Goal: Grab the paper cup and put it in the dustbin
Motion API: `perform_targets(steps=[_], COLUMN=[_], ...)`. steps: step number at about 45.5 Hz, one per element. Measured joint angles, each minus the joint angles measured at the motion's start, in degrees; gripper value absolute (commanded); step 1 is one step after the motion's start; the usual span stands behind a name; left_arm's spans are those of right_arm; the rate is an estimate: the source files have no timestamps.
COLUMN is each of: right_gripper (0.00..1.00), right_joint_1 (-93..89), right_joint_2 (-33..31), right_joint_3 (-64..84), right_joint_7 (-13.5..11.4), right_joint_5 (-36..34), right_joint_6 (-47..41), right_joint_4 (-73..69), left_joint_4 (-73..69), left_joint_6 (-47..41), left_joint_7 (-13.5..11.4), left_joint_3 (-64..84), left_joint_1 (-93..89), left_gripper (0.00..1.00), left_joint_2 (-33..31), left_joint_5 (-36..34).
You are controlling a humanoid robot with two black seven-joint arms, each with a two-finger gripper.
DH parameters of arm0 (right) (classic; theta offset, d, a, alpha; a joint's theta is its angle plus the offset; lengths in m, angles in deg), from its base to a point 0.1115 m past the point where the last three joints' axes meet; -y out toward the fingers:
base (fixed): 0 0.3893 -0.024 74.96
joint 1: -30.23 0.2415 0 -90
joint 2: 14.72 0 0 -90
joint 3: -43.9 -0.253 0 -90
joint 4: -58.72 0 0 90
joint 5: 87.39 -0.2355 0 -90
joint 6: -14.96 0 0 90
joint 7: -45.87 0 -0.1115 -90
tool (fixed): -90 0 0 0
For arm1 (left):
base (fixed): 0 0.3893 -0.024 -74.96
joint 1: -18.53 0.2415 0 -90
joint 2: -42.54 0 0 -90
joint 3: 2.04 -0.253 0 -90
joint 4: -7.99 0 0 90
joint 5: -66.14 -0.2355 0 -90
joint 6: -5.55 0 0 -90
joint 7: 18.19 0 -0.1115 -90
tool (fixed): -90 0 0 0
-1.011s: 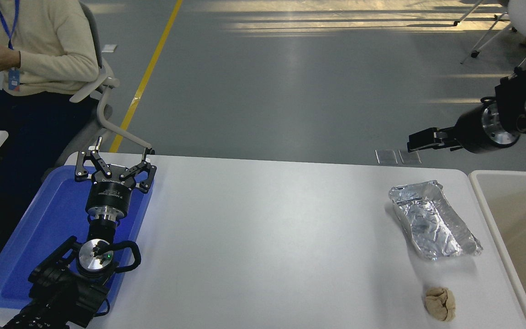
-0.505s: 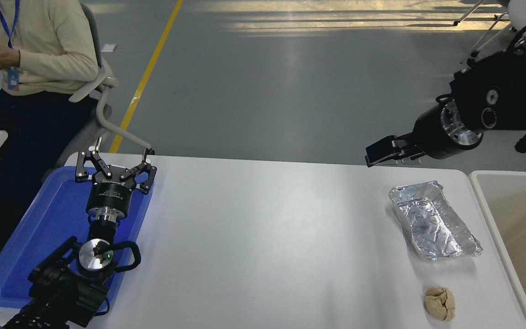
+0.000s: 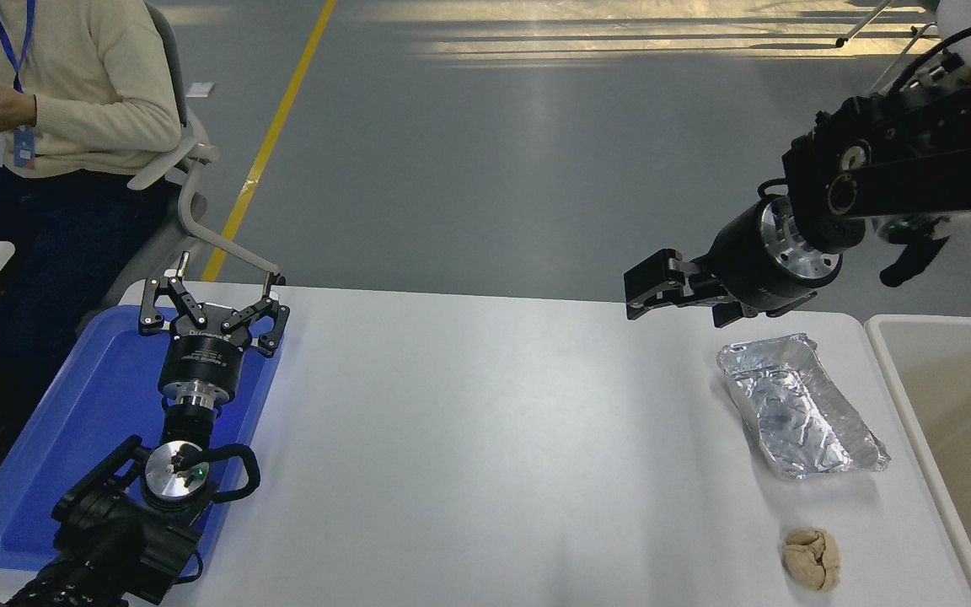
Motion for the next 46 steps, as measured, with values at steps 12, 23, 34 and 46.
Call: perform_targets(steps=[12, 23, 34, 46], right_gripper=[1.0, 1.0, 1.0, 1.0], right_joint_1=[2.2, 4.1, 3.8, 3.3], right_joint_2=[2.4, 2.5, 0.6, -0.6], right_joint_3=[1.3, 0.8, 0.5, 0.1], right_joint_7=[-1.3, -1.6, -1.7, -1.3], right_joint_5=[3.4, 4.9, 5.3, 5.5], right_joint_6=[-6.4, -12.9, -15.4, -17.0], right_joint_4=[-0.2, -0.1, 0.5, 1.5], left_joint_4=[0.0, 0.0, 0.0, 0.0], left_joint_6=[0.0, 0.0, 0.0, 0.0], left_joint_7=[0.0, 0.0, 0.0, 0.0], left_joint_3=[0.0, 0.0, 0.0, 0.0], left_joint_1=[0.0, 0.0, 0.0, 0.0], left_gripper=[1.0, 1.0, 1.0, 1.0], left_joint_2=[0.0, 0.0, 0.0, 0.0], left_joint_5=[0.0, 0.0, 0.0, 0.0])
